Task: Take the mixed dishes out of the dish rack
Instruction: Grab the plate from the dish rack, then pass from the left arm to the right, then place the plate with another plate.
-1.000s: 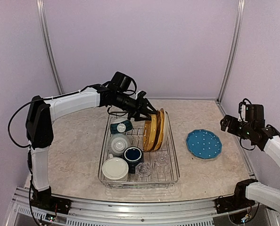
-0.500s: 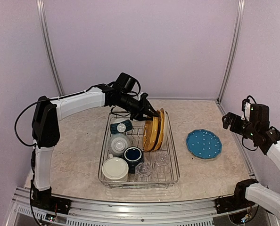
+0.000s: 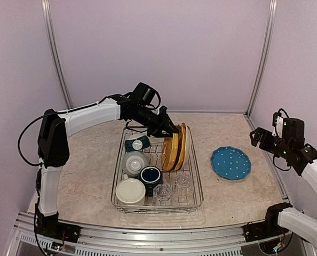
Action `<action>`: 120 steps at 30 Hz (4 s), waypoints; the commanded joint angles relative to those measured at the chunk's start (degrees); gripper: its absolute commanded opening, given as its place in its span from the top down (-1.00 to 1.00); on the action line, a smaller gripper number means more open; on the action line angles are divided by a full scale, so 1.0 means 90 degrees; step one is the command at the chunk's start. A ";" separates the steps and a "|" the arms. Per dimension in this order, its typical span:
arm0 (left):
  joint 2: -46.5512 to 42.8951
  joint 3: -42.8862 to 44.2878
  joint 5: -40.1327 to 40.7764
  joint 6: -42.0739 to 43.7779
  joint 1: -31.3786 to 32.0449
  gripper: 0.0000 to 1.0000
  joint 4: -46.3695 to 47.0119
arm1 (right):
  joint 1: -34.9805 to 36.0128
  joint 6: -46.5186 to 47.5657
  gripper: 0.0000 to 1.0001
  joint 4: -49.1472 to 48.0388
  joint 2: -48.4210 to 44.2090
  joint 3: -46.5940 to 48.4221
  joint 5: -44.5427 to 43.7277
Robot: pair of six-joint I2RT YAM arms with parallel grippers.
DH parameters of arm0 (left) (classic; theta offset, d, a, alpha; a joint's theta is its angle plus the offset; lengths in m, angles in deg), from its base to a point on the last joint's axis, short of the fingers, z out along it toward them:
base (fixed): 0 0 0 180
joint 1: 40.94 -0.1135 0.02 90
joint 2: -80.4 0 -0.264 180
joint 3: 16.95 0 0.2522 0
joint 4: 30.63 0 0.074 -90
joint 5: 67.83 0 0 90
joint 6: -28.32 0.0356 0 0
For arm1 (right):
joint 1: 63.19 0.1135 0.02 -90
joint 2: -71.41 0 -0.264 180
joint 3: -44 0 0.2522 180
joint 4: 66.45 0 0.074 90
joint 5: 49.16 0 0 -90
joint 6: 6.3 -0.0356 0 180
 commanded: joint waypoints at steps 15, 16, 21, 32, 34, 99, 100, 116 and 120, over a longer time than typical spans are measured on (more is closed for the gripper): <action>-0.0430 -0.0143 -0.0815 -0.0293 -0.0050 1.00 0.0412 | 0.0038 -0.0219 -0.97 -0.0228 0.0147 0.0138 0.0392; -0.0449 -0.0151 -0.0876 -0.0318 -0.0052 1.00 0.0435 | 0.0035 -0.0231 -0.97 -0.0258 0.0186 0.0159 0.0452; -0.0680 -0.0222 -0.0884 -0.0302 -0.0004 1.00 0.0489 | 0.0047 -0.0305 -0.96 -0.0284 0.0228 0.0257 0.0459; -0.1310 -0.0261 -0.0687 -0.0106 0.0059 1.00 0.0473 | 0.1002 -0.0503 -0.98 -0.0838 0.0351 0.0312 0.0626; -0.1384 -0.0265 -0.0630 -0.0075 0.0079 1.00 0.0468 | 0.1420 -0.0465 -0.98 -0.0901 0.0513 0.0490 0.0413; -0.3071 -0.0921 0.1307 0.0353 0.0335 -0.48 -0.0153 | 0.7071 0.0880 1.00 -0.3553 0.5271 0.3450 -0.5493; -0.3200 -0.0942 0.1404 0.0481 0.0308 -0.55 -0.0219 | 0.7051 0.0891 1.00 -0.3579 0.5249 0.3467 -0.5443; -0.5579 -0.1970 0.1988 0.2014 -0.1757 -0.98 -0.1087 | 0.6282 0.0145 1.00 -0.3888 0.4361 0.3214 -0.3291; -0.5853 -0.1851 0.2024 0.2446 -0.2365 -0.98 -0.1351 | 0.5815 -0.0055 1.00 -0.3919 0.3889 0.3022 -0.2497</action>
